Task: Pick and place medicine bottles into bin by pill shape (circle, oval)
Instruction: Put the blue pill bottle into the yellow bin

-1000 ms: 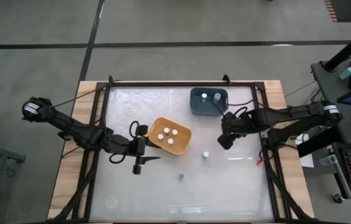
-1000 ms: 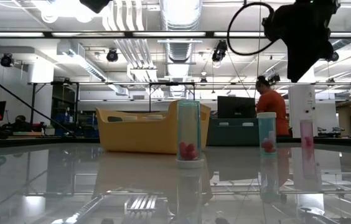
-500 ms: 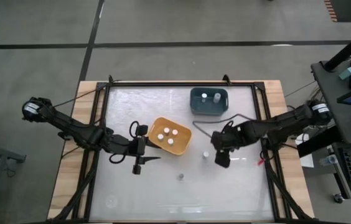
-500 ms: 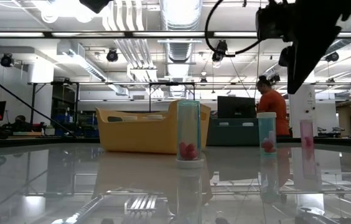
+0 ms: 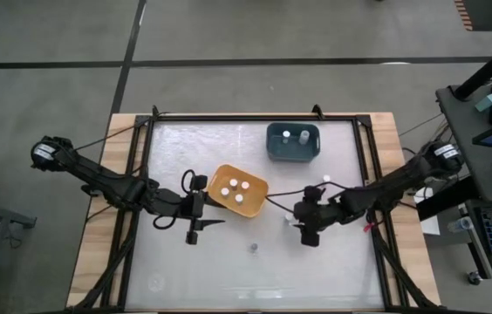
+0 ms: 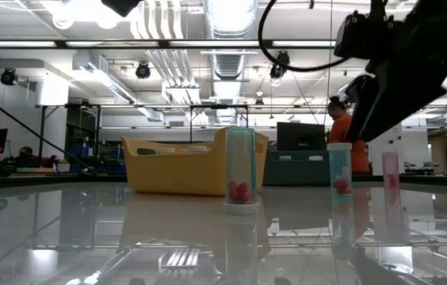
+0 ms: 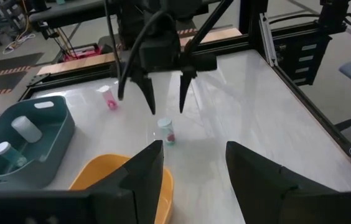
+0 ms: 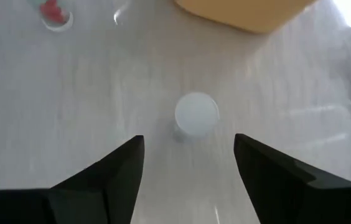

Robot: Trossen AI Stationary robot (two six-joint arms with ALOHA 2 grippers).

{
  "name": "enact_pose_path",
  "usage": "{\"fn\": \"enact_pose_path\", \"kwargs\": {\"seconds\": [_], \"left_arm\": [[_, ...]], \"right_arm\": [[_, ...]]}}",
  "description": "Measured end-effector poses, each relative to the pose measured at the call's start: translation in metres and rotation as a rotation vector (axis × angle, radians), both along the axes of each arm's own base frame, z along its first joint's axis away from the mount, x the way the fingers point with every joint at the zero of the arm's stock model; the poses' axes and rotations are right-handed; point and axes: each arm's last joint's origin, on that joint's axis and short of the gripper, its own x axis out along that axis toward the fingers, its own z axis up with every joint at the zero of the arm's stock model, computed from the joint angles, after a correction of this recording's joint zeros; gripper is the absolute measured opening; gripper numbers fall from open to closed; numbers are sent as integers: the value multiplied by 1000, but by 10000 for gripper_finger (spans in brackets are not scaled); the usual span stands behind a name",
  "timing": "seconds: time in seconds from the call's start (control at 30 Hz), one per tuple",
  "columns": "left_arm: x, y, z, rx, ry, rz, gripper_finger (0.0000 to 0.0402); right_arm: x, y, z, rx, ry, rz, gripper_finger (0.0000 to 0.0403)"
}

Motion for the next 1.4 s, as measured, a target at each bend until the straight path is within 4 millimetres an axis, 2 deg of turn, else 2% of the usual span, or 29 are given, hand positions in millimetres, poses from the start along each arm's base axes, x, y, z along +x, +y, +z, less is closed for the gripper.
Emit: {"fn": "enact_pose_path", "kwargs": {"seconds": [0.2, 0.4, 0.87, 1.0, 1.17, 1.4], "left_arm": [[0, 0, 0, -1, -3, 0, 160], [0, 0, 0, 6, -4, -2, 160], [0, 0, 0, 5, -6, -1, 160], [0, 0, 1, 24, -13, -5, 160], [2, 0, 5, 18, -53, 9, 160], [0, 0, -6, 57, -21, -2, 160]], "right_arm": [[1, -2, -20, 14, -139, 15, 230], [-1, -4, -29, -21, -142, -11, 215], [5, -1, -37, -17, -160, 5, 119], [4, -1, -35, -8, -167, 2, 100], [4, -2, -29, -1, -175, 2, 106], [13, 0, 6, 5, -238, 5, 107]]}}
